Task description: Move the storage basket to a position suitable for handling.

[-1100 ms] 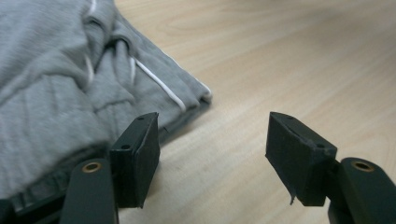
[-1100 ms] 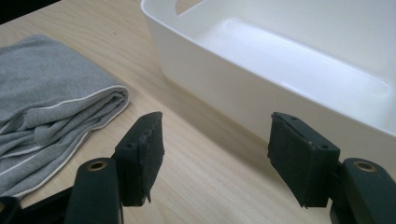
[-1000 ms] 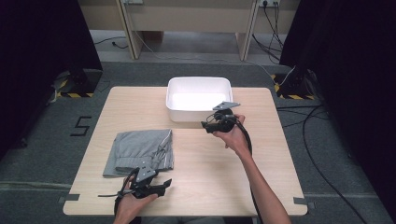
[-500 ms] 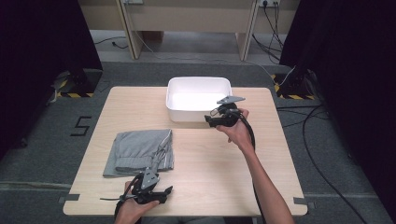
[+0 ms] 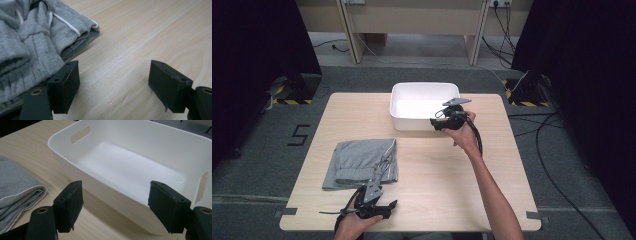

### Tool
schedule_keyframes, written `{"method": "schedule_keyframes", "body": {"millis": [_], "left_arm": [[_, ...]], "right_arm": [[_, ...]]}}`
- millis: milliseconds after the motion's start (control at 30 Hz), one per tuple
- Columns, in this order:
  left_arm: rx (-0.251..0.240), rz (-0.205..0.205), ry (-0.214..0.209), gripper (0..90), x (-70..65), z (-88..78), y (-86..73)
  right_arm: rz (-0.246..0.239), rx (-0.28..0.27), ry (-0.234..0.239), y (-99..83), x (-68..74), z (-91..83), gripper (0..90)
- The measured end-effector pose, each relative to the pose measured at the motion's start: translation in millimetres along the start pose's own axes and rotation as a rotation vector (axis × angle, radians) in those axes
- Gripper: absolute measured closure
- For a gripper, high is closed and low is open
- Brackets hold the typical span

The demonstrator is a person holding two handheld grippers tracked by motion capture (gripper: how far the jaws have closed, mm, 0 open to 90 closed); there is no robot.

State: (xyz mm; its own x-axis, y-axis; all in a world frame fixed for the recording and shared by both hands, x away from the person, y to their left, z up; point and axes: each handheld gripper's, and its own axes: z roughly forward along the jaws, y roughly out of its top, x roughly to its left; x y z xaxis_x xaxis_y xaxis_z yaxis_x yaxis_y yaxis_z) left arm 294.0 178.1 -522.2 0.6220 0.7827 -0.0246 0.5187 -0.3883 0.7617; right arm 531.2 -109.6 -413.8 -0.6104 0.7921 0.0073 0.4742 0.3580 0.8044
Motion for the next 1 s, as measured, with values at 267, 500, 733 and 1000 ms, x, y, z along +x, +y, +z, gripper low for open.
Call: {"method": "schedule_keyframes", "body": {"millis": [267, 500, 733, 1000], "left_arm": [[0.002, -0.002, 0.000, 22.7, 0.0, 0.0, 0.1], [0.003, -0.004, 0.003, 21.9, 0.2, 0.1, 0.1], [0.003, -0.004, 0.002, 21.8, 0.1, 0.1, 0.1], [0.007, -0.005, 0.005, 21.0, 0.3, 0.1, 0.2]], "right_arm": [[0.024, 0.005, -0.004, -0.2, -4.6, 14.2, 28.3], [0.027, 0.033, -0.011, -4.4, -6.0, 24.2, 28.5], [0.019, 0.017, -0.009, -9.9, -6.3, 25.6, 28.5], [-0.019, -0.001, 0.013, -18.6, -4.4, 17.6, 30.9]]}}
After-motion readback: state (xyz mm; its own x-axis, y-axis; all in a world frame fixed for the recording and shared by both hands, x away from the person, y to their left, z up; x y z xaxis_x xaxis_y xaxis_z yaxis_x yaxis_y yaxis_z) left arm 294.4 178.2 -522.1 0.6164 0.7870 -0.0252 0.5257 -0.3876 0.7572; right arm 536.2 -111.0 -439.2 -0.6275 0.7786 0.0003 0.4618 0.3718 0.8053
